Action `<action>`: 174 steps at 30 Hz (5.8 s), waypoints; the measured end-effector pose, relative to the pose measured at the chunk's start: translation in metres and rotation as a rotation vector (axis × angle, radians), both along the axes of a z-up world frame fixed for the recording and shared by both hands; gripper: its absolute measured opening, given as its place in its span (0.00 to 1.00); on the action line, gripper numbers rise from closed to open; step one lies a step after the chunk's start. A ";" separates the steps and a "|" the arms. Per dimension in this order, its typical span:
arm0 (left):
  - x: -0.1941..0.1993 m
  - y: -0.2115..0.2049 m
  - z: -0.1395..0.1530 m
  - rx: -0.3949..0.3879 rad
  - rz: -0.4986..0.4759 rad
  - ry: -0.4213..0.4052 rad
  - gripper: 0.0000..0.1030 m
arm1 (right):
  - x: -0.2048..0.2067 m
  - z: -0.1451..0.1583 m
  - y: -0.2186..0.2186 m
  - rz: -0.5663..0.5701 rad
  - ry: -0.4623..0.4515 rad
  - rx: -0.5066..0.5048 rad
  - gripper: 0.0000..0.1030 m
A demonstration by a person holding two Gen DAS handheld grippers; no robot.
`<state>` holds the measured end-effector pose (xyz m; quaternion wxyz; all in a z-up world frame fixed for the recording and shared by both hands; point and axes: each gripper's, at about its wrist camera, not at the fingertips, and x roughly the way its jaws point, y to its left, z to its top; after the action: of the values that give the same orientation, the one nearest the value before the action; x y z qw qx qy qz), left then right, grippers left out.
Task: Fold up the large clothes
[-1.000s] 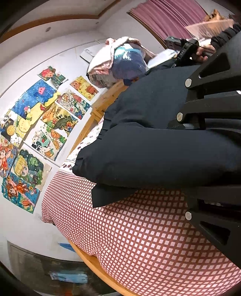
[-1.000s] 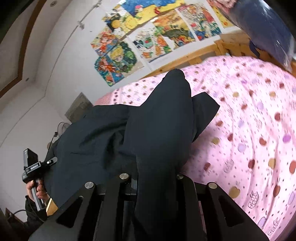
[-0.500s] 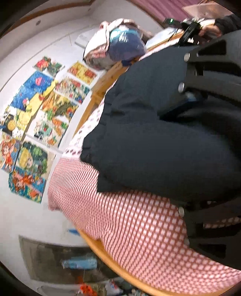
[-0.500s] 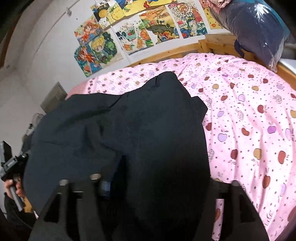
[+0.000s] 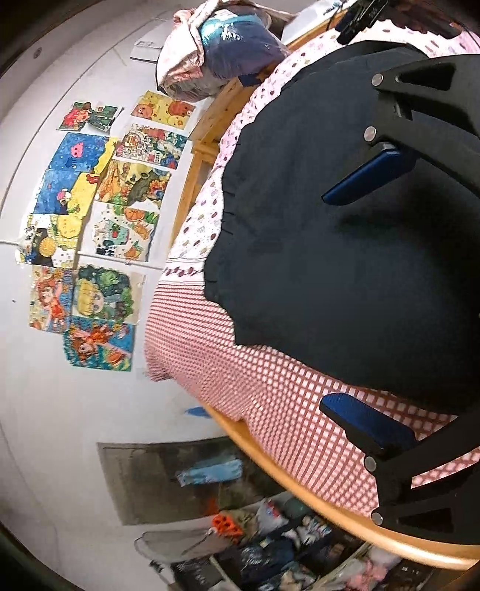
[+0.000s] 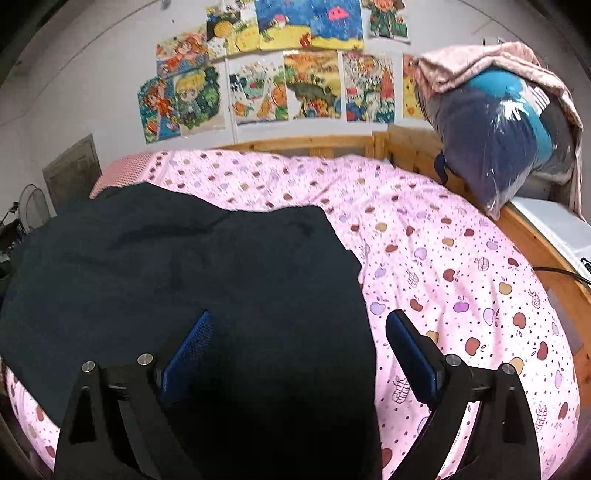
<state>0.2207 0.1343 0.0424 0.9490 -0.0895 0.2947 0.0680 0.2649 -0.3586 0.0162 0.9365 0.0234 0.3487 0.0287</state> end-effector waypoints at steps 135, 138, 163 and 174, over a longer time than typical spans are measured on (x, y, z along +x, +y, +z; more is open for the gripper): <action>-0.204 -0.080 -0.029 0.126 -0.159 -0.120 1.00 | -0.239 0.005 0.106 0.187 -0.258 0.081 0.98; -0.204 -0.080 -0.029 0.126 -0.159 -0.121 1.00 | -0.239 0.005 0.107 0.187 -0.258 0.081 0.98; -0.204 -0.079 -0.029 0.127 -0.160 -0.121 1.00 | -0.239 0.006 0.108 0.185 -0.259 0.081 0.98; -0.204 -0.079 -0.029 0.127 -0.160 -0.121 1.00 | -0.239 0.006 0.108 0.184 -0.259 0.081 0.98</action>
<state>0.0169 0.0549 0.0133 0.9712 -0.0093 0.2382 0.0053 0.0255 -0.2503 0.0219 0.9653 0.0254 0.2244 0.1314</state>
